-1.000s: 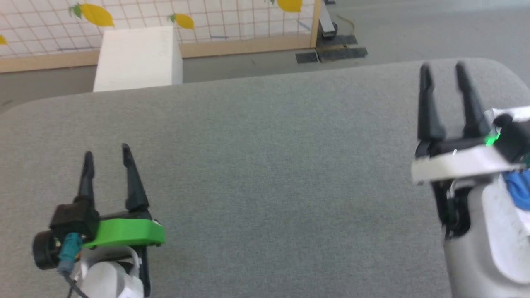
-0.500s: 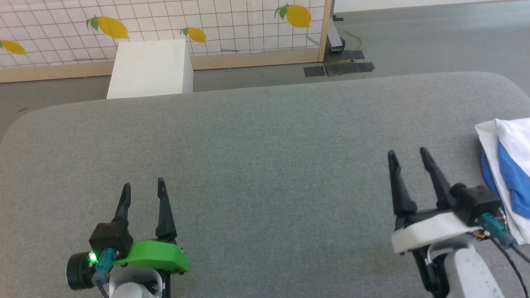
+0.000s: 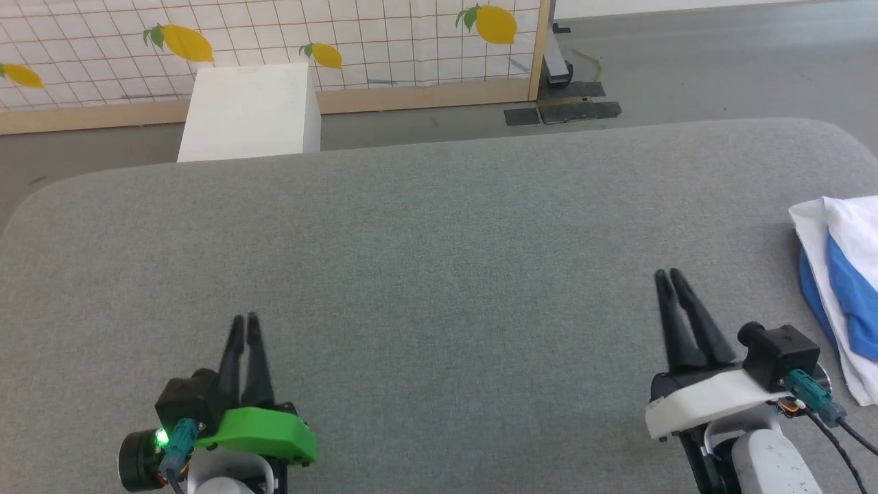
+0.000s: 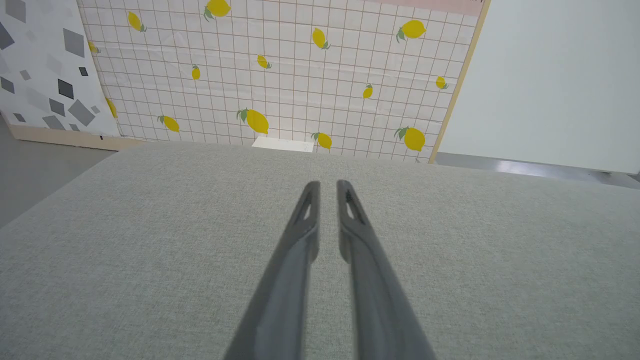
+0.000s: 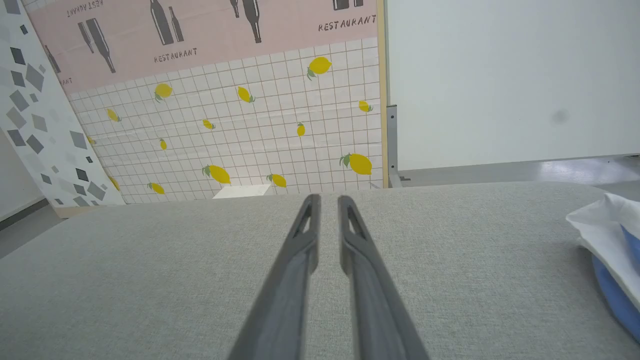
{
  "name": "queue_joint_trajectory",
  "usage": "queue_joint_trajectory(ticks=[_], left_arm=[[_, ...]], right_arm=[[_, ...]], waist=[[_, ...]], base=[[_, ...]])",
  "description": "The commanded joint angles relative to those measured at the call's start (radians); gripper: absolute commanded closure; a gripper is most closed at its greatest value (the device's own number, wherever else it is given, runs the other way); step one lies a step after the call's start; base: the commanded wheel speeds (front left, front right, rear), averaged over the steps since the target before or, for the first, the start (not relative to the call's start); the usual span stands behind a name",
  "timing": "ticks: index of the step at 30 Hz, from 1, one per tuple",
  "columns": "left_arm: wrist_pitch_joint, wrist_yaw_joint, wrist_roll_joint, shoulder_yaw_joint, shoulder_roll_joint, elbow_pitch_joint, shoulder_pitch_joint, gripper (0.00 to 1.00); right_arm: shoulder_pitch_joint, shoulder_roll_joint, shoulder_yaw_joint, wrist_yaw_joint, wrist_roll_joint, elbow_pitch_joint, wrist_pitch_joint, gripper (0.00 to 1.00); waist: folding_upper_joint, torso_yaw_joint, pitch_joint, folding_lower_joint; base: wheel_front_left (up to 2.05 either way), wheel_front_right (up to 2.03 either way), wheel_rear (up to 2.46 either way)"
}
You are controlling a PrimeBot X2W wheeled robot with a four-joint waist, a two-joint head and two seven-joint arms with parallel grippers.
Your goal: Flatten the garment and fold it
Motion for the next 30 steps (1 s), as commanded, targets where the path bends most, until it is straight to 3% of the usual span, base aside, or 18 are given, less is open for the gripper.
queue_joint_trajectory(ticks=[1, 30], left_arm=[[0.000, 0.000, 0.000, 0.000, 0.000, 0.000, 0.000, 1.00], [0.057, -0.022, 0.045, 0.012, -0.002, -0.029, 0.006, 1.00]], right_arm=[[0.000, 0.000, 0.000, 0.000, 0.000, 0.000, 0.000, 1.00], [0.027, 0.000, -0.010, 0.000, -0.041, -0.050, 0.057, 1.00]], waist=[[0.0000, 0.000, 0.000, 0.0001], [0.0000, 0.023, -0.011, 0.0001]], base=[[0.00, 0.00, 0.00], [0.00, 0.00, 0.00]])
